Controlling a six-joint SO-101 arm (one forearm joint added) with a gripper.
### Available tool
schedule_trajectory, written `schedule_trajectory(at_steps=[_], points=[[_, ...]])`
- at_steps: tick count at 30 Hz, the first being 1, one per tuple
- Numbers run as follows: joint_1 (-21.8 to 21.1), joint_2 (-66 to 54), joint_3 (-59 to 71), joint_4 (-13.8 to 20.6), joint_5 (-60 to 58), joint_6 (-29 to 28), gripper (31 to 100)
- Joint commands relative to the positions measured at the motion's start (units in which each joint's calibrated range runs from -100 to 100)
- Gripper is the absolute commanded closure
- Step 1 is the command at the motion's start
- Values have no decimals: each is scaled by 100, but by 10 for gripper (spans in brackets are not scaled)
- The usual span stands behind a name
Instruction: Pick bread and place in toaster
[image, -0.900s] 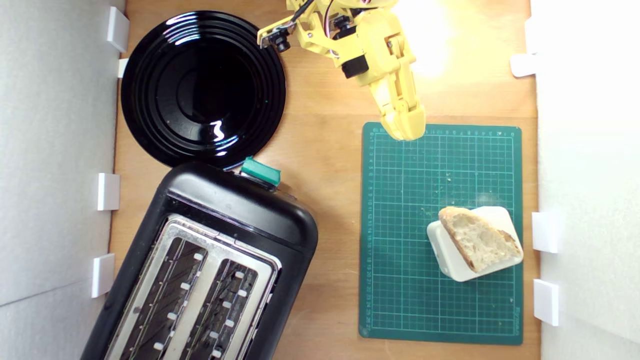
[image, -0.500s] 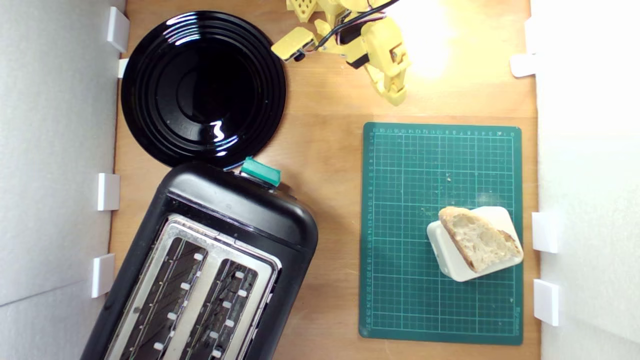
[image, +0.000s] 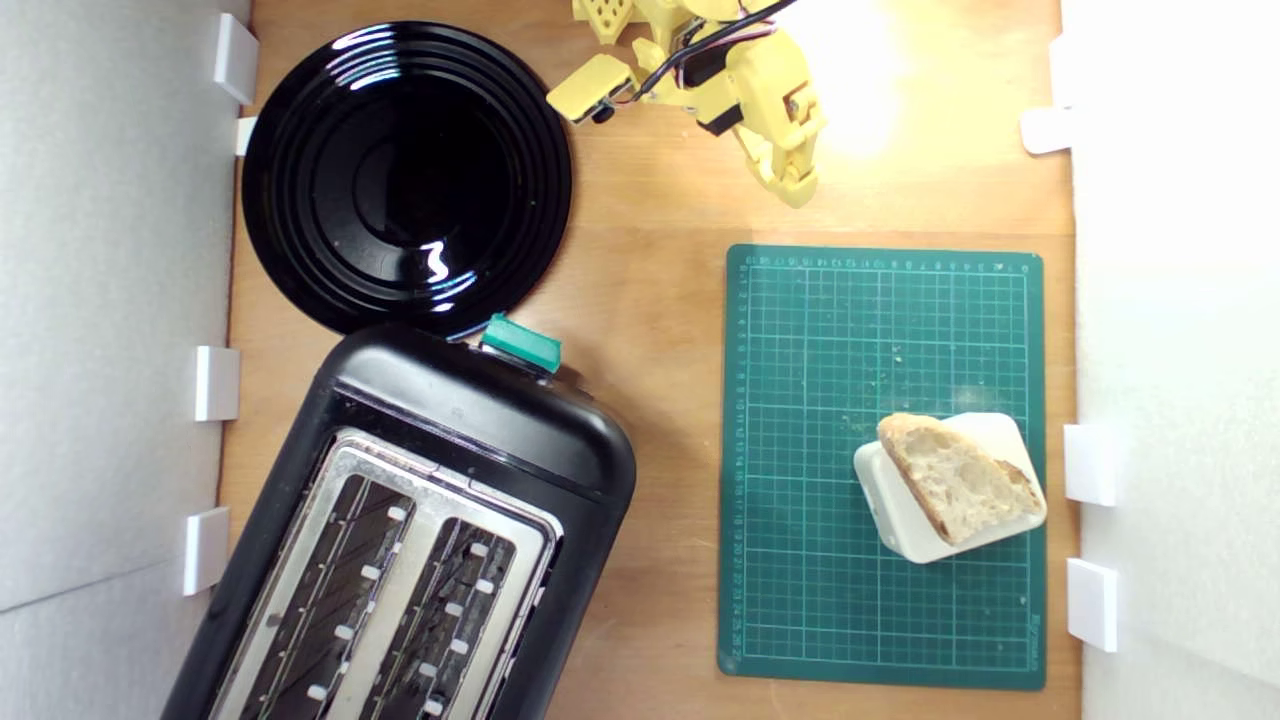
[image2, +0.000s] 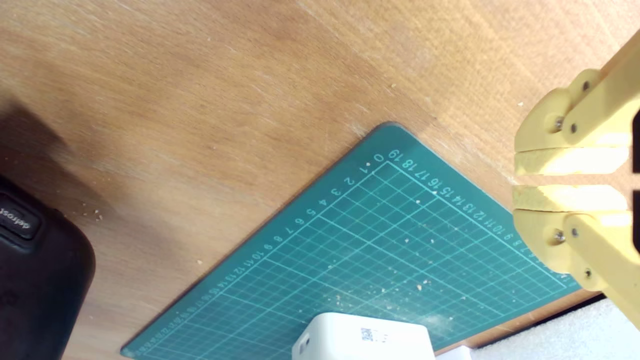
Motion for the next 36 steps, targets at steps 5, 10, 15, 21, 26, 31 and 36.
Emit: schedule_trajectory(at_steps=[5, 10, 15, 21, 26, 31, 36], points=[[-69, 24, -43, 25, 40, 0, 809], [-69, 24, -43, 25, 40, 0, 809], [-61, 24, -43, 25, 40, 0, 809], [-101, 24, -43, 7, 40, -10, 809], [-109, 16, -43, 16, 32, 0, 809], [-109, 24, -43, -48, 32, -37, 809], [-21, 32, -52, 61, 32, 16, 809]])
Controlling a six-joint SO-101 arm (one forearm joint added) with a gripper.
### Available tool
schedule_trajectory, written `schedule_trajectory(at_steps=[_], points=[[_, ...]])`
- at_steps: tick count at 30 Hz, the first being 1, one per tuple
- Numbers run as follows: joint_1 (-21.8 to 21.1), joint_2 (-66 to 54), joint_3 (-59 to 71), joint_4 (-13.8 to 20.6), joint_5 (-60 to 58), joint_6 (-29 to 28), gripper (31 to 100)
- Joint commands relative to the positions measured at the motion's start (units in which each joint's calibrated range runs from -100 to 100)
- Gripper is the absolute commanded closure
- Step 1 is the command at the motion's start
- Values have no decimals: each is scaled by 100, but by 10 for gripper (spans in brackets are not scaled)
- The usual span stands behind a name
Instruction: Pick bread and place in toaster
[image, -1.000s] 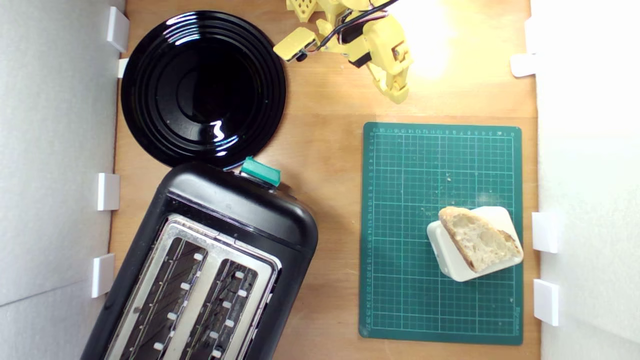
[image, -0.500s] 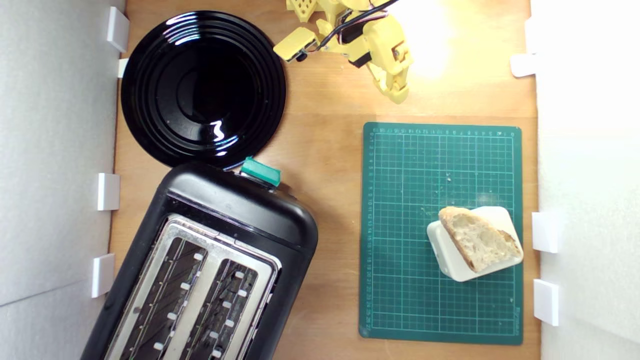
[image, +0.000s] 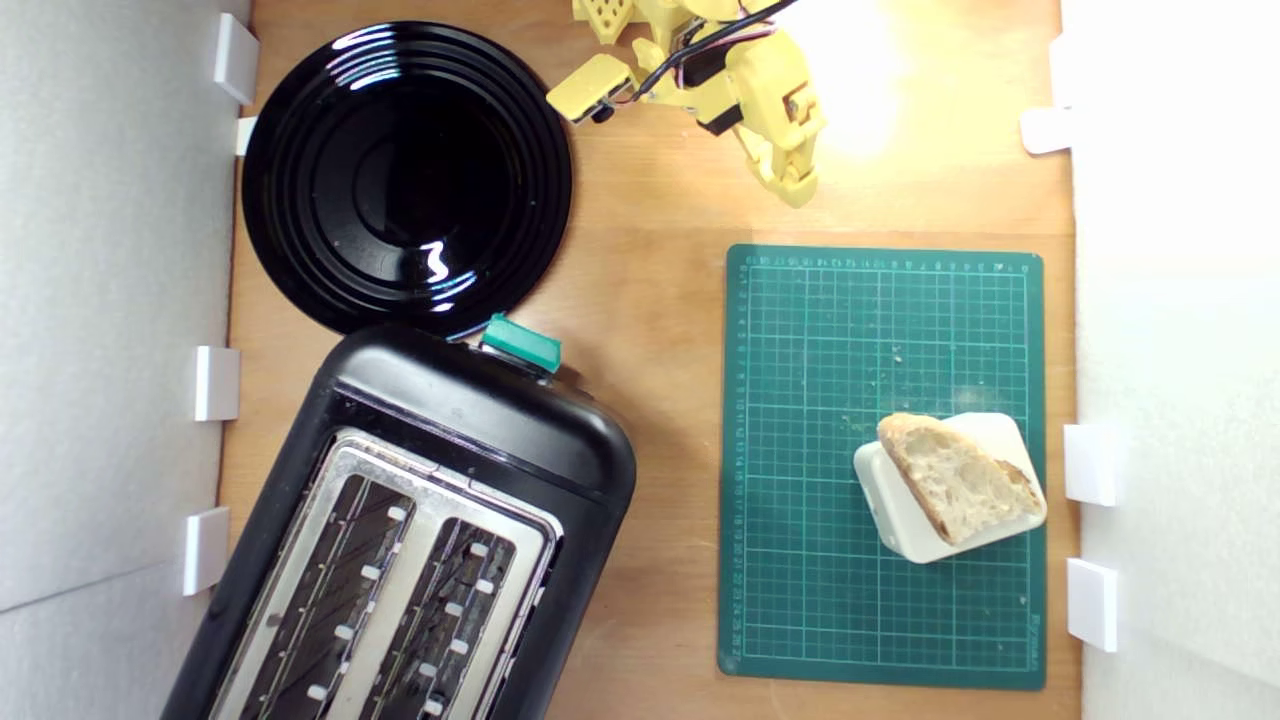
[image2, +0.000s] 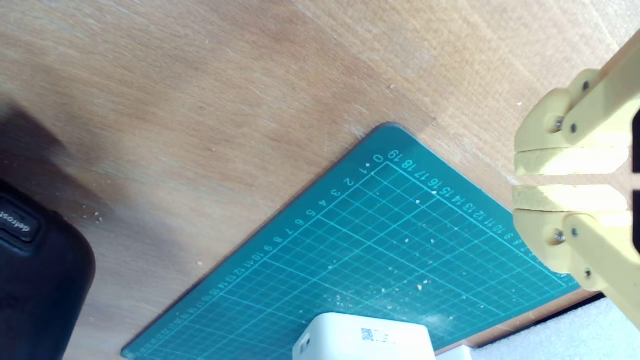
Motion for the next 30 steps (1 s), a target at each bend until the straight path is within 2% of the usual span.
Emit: schedule_trajectory(at_steps=[1, 5, 10, 20, 30], points=[[28, 41, -34, 61, 32, 31, 809], [447, 41, -97, 61, 6, 31, 804], [664, 365, -106, 52, -711, 188, 809], [825, 1846, -115, -39, -2818, 272, 809], [825, 4109, -115, -29, -5412, 282, 809]])
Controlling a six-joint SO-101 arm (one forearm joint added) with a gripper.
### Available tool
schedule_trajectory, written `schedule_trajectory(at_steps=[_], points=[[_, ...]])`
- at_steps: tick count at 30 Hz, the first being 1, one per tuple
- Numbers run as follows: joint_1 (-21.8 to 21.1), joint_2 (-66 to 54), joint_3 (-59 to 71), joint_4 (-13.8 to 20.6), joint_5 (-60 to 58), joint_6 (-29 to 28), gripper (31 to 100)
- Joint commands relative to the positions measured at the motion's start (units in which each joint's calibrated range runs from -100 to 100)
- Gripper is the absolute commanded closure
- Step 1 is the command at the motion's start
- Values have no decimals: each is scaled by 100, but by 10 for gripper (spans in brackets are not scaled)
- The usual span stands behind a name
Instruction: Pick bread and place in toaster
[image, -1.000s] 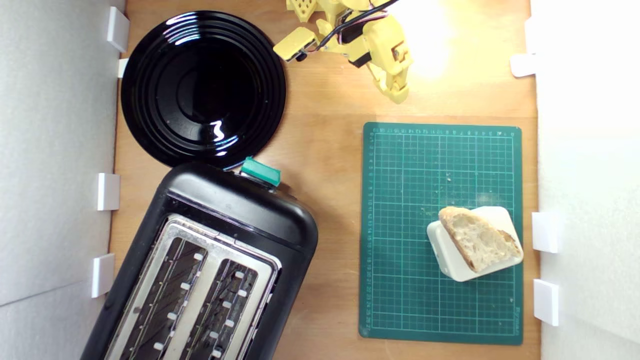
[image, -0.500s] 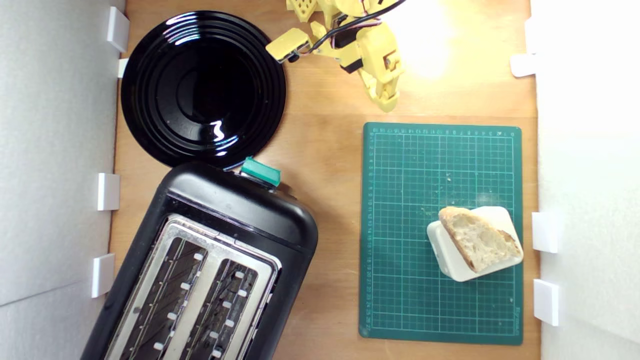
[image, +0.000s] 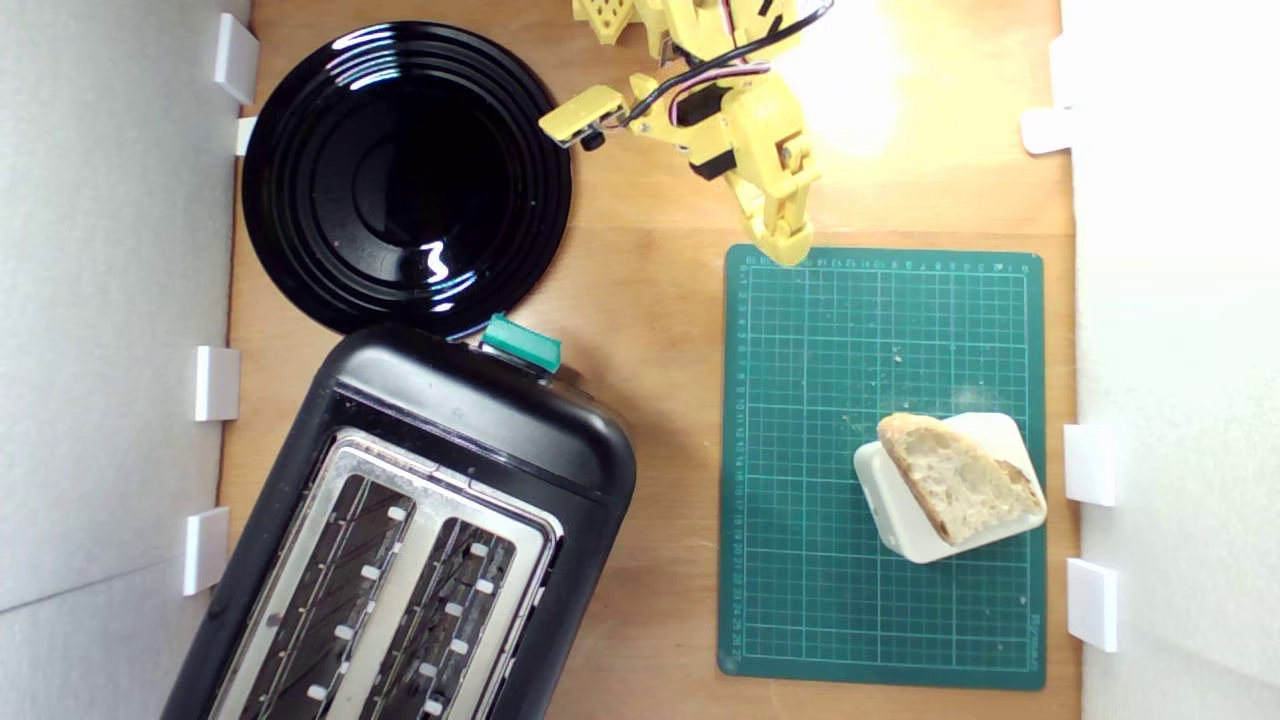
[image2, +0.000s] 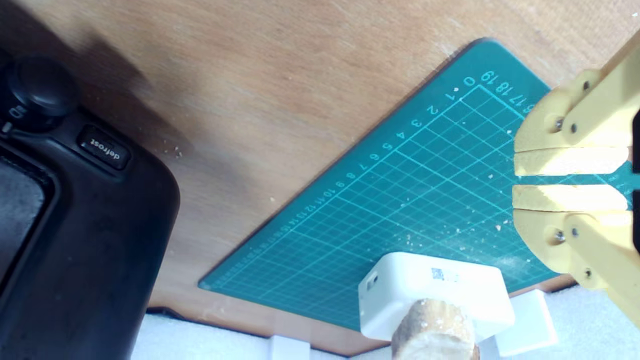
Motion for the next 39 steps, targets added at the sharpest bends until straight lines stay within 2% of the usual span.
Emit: schedule_trajectory(at_steps=[1, 10, 23, 36, 39], points=[[38, 948, -78, 16, -1194, 24, 809], [38, 2662, -97, -39, -3284, -3, 804], [38, 4334, -124, -30, -5767, -18, 809], [-2, 5565, -242, 52, -7465, -8, 800], [-2, 5931, -405, 52, -7661, 3, 742]])
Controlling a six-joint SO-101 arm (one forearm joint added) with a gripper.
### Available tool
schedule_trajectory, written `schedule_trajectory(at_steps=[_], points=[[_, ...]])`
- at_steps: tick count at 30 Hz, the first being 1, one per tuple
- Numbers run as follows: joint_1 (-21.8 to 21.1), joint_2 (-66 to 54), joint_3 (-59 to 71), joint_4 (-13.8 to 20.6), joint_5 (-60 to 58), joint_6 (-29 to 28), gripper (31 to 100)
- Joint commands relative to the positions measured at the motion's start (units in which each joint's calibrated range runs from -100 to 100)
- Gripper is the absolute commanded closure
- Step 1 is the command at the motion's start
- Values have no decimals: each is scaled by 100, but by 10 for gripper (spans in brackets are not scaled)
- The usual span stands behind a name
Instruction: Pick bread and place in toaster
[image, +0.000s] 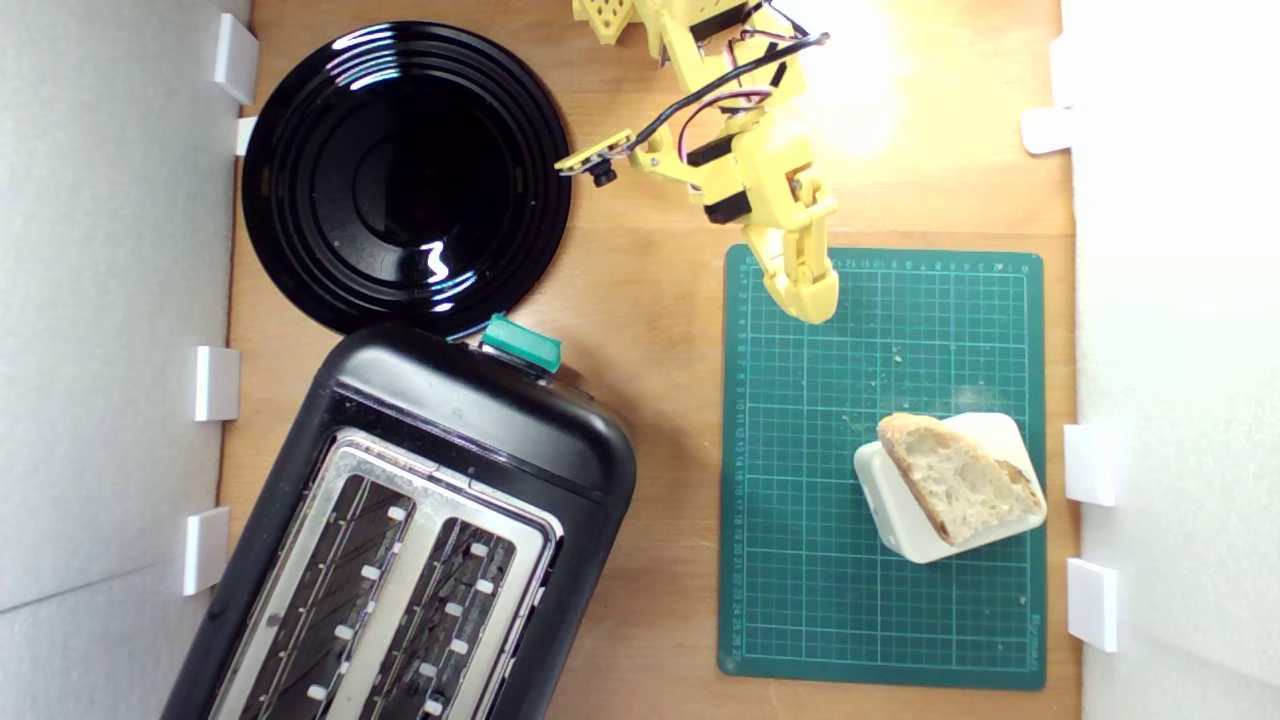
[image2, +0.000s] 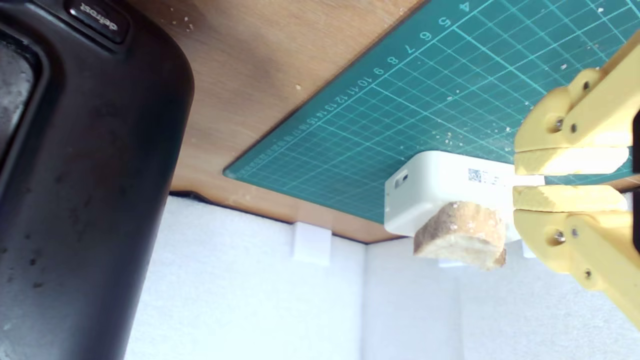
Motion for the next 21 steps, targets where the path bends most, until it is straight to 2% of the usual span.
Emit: schedule_trajectory(at_steps=[1, 11, 14, 21], points=[[-10, 235, -339, 87, -314, 13, 712], [30, 468, -703, 51, -365, -18, 462], [6, 768, -902, 78, -374, -18, 436], [-10, 1292, -1592, 78, -374, -24, 435]])
